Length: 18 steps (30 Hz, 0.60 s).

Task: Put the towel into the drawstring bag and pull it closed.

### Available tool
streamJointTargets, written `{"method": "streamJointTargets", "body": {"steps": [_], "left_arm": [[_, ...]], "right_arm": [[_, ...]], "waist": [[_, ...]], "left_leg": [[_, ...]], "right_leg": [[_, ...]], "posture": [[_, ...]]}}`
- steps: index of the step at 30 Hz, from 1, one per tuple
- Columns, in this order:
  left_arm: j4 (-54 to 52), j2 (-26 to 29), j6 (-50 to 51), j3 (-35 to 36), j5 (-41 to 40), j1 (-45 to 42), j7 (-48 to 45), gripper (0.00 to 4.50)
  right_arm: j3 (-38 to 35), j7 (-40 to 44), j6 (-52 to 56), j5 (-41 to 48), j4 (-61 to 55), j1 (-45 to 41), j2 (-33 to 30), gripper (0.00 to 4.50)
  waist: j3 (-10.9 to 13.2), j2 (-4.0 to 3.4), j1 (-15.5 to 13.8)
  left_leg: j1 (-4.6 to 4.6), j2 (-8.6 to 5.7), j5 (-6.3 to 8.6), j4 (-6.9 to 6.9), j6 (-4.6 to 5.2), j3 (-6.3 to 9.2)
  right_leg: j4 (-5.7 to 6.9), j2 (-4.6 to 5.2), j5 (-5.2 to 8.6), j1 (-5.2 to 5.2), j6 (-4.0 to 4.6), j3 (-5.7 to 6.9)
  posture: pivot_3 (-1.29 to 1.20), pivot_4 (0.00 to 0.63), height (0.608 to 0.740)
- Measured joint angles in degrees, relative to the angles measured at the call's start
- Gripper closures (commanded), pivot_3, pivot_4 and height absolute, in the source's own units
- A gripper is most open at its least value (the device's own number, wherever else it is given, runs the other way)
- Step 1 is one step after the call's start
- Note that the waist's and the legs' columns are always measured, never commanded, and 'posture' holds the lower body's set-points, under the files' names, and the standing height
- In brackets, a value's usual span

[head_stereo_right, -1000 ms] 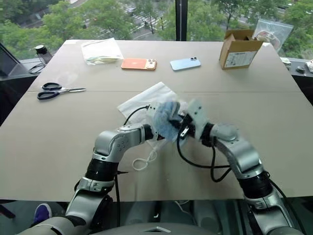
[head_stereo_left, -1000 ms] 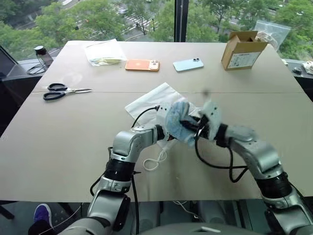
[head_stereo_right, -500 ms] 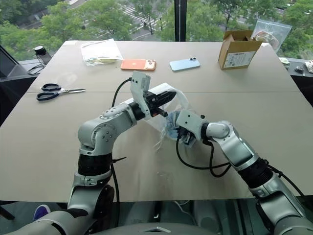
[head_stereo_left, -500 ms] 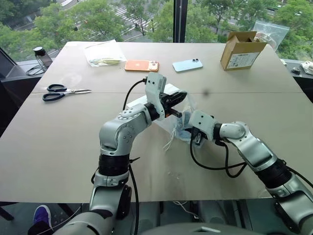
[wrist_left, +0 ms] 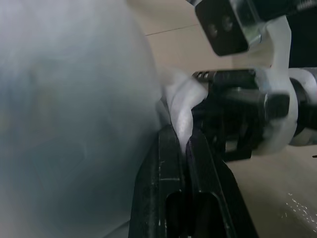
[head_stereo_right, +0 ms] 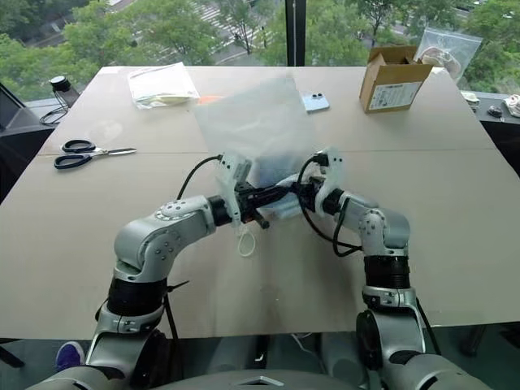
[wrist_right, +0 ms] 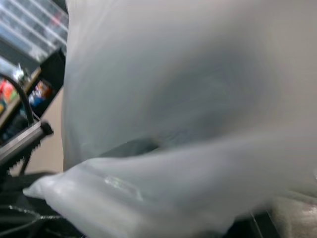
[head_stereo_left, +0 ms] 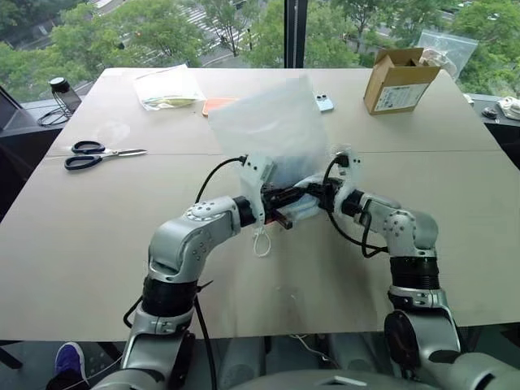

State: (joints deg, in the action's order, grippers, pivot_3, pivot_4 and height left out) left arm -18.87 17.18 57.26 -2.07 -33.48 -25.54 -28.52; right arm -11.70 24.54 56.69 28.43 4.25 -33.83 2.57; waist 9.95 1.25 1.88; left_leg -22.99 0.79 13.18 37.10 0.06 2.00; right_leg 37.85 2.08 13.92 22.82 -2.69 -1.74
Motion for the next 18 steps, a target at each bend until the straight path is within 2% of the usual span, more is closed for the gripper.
{"method": "streamJointTargets", "body": {"steps": [4,6,8,9,11,15,18], "left_arm": [[0.1,-1.9,0.9,0.2,-1.1,-0.4,0.7,4.50],[0.6,-2.8,1.5,1.3,-1.6,-0.9,1.6,4.50],[1.5,-3.1,2.4,2.3,-2.4,-1.4,2.4,4.50],[1.6,-3.2,2.5,2.5,-2.7,-1.4,2.5,4.50],[1.7,-3.2,3.2,2.6,-3.8,-1.5,2.3,4.50],[3.1,-3.7,3.0,4.2,-5.1,-3.6,3.4,4.50],[6.3,-2.9,2.2,6.8,-4.7,-5.3,4.7,4.50]], "right_arm": [[-0.6,-4.4,-7.3,-0.3,7.3,-2.2,5.0,4.38],[1.1,-4.8,-11.2,-1.8,9.9,-2.6,4.9,3.31],[2.4,-4.1,-13.7,-2.4,10.6,-2.5,4.9,2.50],[3.1,-3.8,-14.4,-2.6,10.2,-2.4,4.8,2.12],[5.7,-3.7,-15.6,-4.2,6.7,0.0,2.7,1.10],[10.4,-2.5,-14.1,-5.3,-1.7,5.0,-1.6,1.10],[12.5,-2.6,-12.2,-5.8,-8.5,7.6,-5.5,1.10]], "waist": [[0.0,-0.01,0.4],[0.0,-0.01,0.4],[0.0,-0.01,0.4],[0.0,-0.01,0.4],[0.0,-0.01,0.1],[0.0,-0.02,0.1],[0.0,-0.04,0.4]], "left_leg": [[-0.07,-0.02,0.00,-0.13,0.00,-0.06],[-0.07,-0.03,0.00,-0.15,0.00,-0.11],[-0.10,-0.03,0.00,-0.16,0.00,-0.10],[-0.10,-0.03,0.00,-0.16,0.00,-0.09],[-0.16,-0.08,0.00,-0.16,0.00,-0.06],[-0.75,-0.11,-0.01,0.06,-0.01,0.01],[-0.81,-0.11,-0.02,0.04,-0.02,0.00]], "right_leg": [[0.05,-0.02,0.00,0.21,0.00,-0.04],[0.04,-0.02,0.00,0.21,0.01,-0.02],[0.03,-0.02,0.00,0.22,0.00,-0.02],[0.02,-0.02,0.00,0.22,0.00,-0.03],[-0.01,0.04,0.01,0.22,-0.01,0.02],[0.09,0.07,0.00,0.69,-0.03,0.13],[0.16,0.04,0.00,0.84,-0.02,0.12]], "posture": [[0.00,0.150,0.740],[0.00,0.150,0.740],[0.00,0.150,0.740],[0.00,0.150,0.740],[0.00,0.150,0.740],[0.00,0.150,0.740],[0.00,0.150,0.740]]}}
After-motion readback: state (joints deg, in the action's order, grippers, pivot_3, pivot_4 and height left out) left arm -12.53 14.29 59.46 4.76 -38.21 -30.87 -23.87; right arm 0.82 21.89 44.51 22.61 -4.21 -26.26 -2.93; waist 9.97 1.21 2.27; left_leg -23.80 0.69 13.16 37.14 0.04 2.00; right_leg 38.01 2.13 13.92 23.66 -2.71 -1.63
